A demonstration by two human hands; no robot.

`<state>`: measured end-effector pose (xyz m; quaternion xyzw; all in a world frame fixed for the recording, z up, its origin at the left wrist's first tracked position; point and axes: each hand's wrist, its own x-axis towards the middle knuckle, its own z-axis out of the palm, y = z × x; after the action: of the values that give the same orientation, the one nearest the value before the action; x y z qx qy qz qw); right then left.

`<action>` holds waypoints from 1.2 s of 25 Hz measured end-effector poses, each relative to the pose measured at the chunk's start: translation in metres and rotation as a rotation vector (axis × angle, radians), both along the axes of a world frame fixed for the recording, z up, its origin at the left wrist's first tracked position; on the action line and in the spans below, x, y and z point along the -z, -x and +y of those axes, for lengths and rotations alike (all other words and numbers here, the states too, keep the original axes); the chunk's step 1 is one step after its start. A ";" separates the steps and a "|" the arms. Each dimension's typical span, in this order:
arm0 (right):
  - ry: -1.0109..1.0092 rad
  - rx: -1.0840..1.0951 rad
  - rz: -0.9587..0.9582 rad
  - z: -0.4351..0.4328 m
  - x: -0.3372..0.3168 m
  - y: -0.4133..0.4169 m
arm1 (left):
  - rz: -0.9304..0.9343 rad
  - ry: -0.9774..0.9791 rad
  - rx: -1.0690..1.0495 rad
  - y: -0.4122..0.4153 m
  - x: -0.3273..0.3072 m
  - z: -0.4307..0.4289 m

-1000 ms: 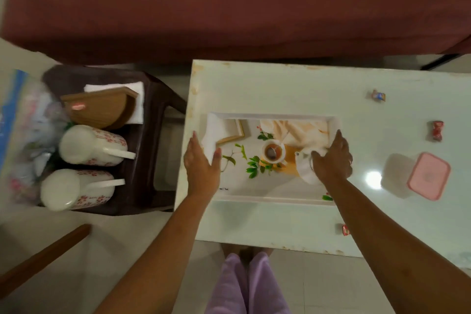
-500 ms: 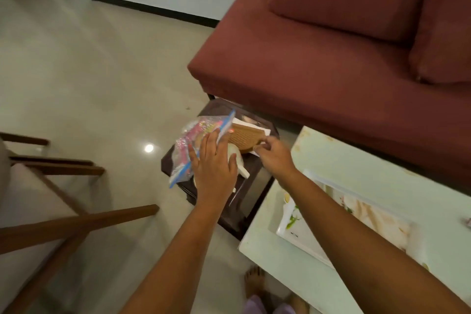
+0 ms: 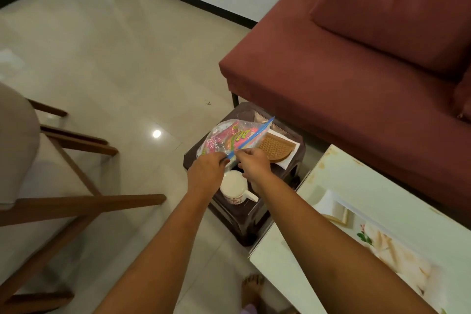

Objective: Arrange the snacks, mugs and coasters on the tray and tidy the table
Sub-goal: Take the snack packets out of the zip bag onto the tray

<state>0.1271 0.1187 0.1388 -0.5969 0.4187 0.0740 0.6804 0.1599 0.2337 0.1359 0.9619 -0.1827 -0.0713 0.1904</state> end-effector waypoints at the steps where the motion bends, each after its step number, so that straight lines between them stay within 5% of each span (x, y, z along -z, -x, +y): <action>1: 0.011 0.020 0.013 0.001 0.002 -0.002 | -0.013 0.004 -0.007 -0.003 0.001 0.000; 10: -0.248 -0.242 -0.115 -0.010 -0.036 -0.017 | -0.282 0.116 -0.007 -0.044 -0.068 -0.030; 15: -0.152 -0.009 -0.416 -0.026 -0.102 -0.019 | -0.405 0.422 0.011 -0.050 -0.147 -0.067; 22: -0.184 0.369 -0.579 -0.101 -0.173 0.067 | 0.041 0.825 0.119 0.032 -0.199 -0.148; 30: -0.029 0.427 -0.217 -0.160 -0.114 0.184 | 0.853 0.799 0.054 0.132 -0.095 -0.214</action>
<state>-0.0566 -0.0409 0.2527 -0.4894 0.4589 -0.1301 0.7301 0.0277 0.0194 0.2310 0.6968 -0.1272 -0.3828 0.5931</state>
